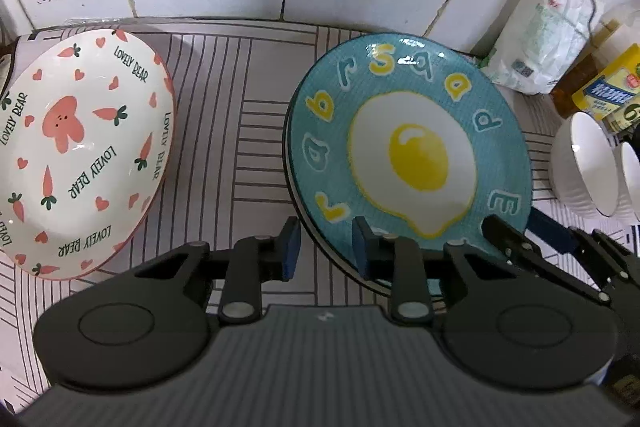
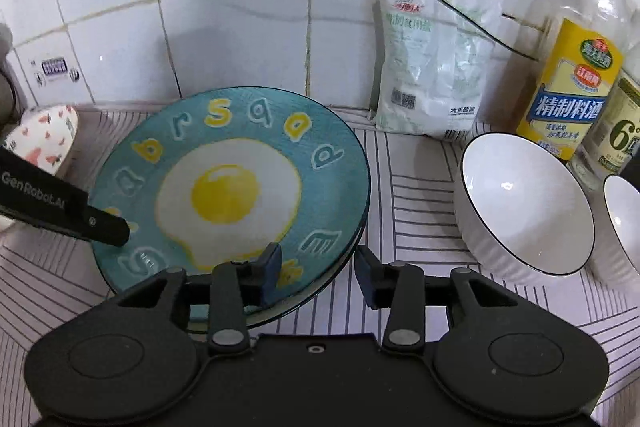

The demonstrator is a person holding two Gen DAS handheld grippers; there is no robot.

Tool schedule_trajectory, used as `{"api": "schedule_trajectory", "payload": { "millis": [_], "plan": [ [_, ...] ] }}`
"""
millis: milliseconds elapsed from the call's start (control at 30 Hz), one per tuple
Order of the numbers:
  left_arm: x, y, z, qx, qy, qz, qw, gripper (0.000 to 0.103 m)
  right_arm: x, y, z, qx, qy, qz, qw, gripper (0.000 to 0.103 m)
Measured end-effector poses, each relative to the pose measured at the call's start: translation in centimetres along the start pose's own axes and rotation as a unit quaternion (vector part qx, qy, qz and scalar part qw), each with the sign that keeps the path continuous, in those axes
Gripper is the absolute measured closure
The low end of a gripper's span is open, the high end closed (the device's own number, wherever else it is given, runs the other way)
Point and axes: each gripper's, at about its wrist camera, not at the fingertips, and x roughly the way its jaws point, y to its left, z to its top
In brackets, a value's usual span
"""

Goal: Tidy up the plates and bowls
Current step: 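Lower the blue plate onto the white plate and open both grippers, then move both grippers to the pink bunny plate rim and close on it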

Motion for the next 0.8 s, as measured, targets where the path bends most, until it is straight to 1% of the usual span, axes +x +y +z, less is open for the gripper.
{"api": "schedule_trajectory", "payload": {
  "millis": [67,100,233,267,333,400,500,633,800],
  "plan": [
    [-0.9,0.1,-0.4,0.002,-0.007,0.001,1.0000,0.076,-0.8,-0.5,0.0,0.022,-0.002,0.019,1.000,0.057],
    [-1.5,0.2,-0.6,0.004,-0.012,0.002,0.9999,0.076,-1.6,-0.7,-0.1,0.031,-0.012,0.029,0.999,0.057],
    [-4.0,0.6,-1.6,0.009,-0.033,0.005,0.9994,0.076,-5.4,-0.3,-0.1,0.015,-0.058,0.042,0.997,0.057],
    [-4.7,0.9,-1.9,0.006,-0.039,0.008,0.9992,0.076,-6.3,-0.2,-0.1,0.011,-0.066,0.048,0.997,0.057],
    [-6.0,1.2,-2.6,0.010,-0.048,0.001,0.9988,0.076,-7.9,-0.1,-0.1,0.011,-0.081,0.066,0.994,0.057],
    [-7.1,1.3,-3.1,0.012,-0.050,-0.001,0.9987,0.076,-9.5,0.2,-0.2,0.010,-0.091,0.078,0.993,0.057],
    [-8.9,1.5,-4.1,0.022,-0.056,0.009,0.9981,0.076,-11.4,1.1,-0.2,-0.005,-0.101,0.087,0.991,0.057],
    [-10.8,2.1,-5.3,0.024,-0.058,0.013,0.9980,0.076,-13.2,2.1,-0.6,-0.018,-0.106,0.100,0.989,0.057],
    [-13.6,3.1,-6.7,0.029,-0.067,0.024,0.9970,0.076,-15.4,3.4,-1.0,-0.025,-0.112,0.125,0.986,0.053]
  ]
}}
